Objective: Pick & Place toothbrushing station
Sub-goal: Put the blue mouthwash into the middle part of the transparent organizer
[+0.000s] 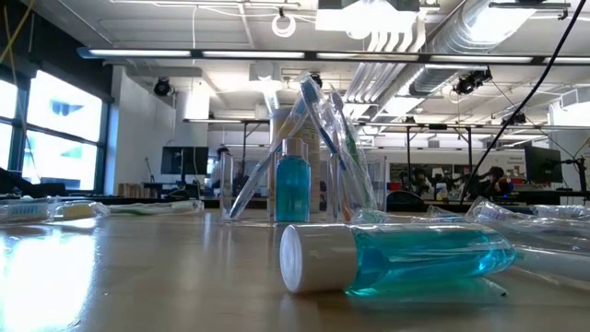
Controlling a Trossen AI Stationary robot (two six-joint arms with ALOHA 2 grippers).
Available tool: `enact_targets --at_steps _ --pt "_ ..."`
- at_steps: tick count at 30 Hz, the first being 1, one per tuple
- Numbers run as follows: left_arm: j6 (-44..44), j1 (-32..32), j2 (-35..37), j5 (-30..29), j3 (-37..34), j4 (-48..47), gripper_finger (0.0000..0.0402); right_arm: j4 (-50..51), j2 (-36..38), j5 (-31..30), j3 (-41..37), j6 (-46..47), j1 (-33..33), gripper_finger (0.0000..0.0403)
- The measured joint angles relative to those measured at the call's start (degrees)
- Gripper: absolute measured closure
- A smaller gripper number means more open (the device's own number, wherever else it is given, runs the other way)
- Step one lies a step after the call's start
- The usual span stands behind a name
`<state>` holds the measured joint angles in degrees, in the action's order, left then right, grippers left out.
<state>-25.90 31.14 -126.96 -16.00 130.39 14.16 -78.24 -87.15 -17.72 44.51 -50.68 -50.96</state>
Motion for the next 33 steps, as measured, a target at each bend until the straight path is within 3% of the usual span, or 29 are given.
enact_targets --at_steps 7,16,21,24,30,33 --pt "0.07 0.07 0.0 0.0 0.02 -1.09 0.0348 1.14 0.0 -0.84 0.0 0.0 0.0 0.0304" --pt "1.28 0.22 -0.02 -0.17 0.04 -2.12 0.0223 3.12 -0.01 -5.55 0.0 -0.62 -0.87 0.0309" --pt "1.02 0.83 0.02 -0.31 0.04 -2.11 0.0188 4.53 0.74 -7.24 0.0 -0.81 -1.8 0.0309" --pt "-0.78 1.65 0.25 -1.78 0.04 -1.78 0.0183 4.73 0.7 -11.93 0.0 -2.27 -2.88 0.0309" --pt "-8.24 4.73 1.94 -13.88 0.09 -2.39 0.0182 6.7 0.7 -24.51 0.0 -4.66 -5.96 0.0309" --pt "-10.45 6.65 2.62 -21.87 0.1 -4.17 0.0181 8.98 0.7 -35.29 0.0 -5.12 -7.43 0.0309"
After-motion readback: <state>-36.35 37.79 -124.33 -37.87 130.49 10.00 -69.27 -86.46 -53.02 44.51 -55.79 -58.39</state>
